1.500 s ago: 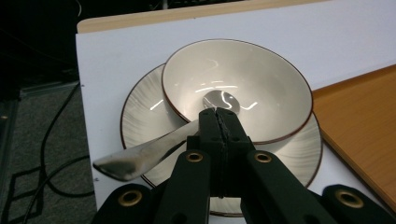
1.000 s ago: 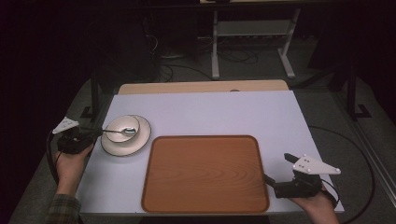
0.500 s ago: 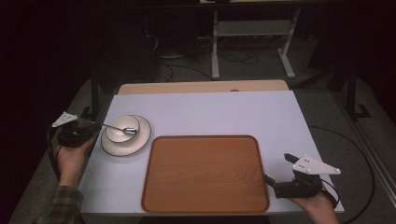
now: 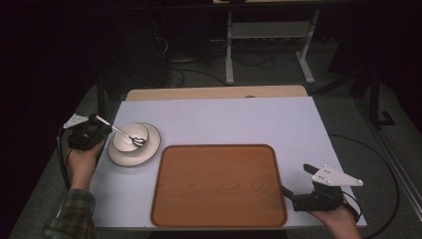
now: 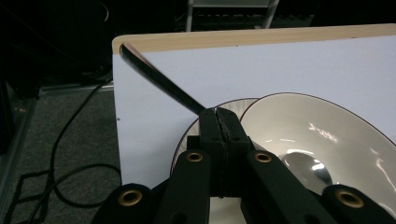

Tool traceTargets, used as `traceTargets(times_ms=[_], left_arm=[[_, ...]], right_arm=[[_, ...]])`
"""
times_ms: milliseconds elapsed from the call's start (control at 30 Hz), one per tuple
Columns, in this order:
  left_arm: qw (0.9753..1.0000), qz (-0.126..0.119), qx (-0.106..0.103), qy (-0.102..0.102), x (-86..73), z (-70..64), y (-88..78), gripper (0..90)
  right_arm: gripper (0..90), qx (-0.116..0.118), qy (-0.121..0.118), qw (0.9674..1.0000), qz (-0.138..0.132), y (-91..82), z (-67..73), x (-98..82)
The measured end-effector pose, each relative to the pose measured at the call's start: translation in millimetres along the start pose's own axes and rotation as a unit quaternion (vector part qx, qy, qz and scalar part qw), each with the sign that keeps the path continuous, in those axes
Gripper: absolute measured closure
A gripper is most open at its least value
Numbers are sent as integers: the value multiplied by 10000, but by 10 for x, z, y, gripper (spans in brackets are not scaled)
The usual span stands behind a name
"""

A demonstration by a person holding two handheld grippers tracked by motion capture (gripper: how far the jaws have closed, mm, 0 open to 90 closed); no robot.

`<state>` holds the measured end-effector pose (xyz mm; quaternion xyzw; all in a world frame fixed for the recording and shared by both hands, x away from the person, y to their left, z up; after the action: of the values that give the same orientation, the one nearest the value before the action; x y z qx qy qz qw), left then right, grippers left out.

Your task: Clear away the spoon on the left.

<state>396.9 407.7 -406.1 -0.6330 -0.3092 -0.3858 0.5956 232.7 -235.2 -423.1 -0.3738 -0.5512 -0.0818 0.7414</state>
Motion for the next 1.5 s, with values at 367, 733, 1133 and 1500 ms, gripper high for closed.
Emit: traceTargets(times_ms=[367, 733, 1133, 1500], left_arm=[[9999, 18, 19, -114, 29, -24, 108, 896], [9998, 44, -14, -172, -85, -3, -67, 738], [9987, -43, -338, -375, -51, 37, -42, 404], [9984, 53, -451, -332, 52, -45, 205, 429]], right_arm=[[0, -21, 19, 10000, 4, -3, -12, -7], [0, -32, -9, 10000, -1, -28, -4, -10], [0, -39, -5, 10000, 15, -20, -3, -11], [0, -47, 35, 10000, 31, -5, -15, -16]])
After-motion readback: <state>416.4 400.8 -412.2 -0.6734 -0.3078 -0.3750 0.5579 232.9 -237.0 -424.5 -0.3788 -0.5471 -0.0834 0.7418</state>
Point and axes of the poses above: each handheld gripper's, and its own axes: y roughly forward along the jaws, x roughly out of its top, z roughly to its left, the point moved 2 cm from there along y, roughly forward along the jaws, and after that the axes turned 14 degrees about x, right-handed, at the moved point
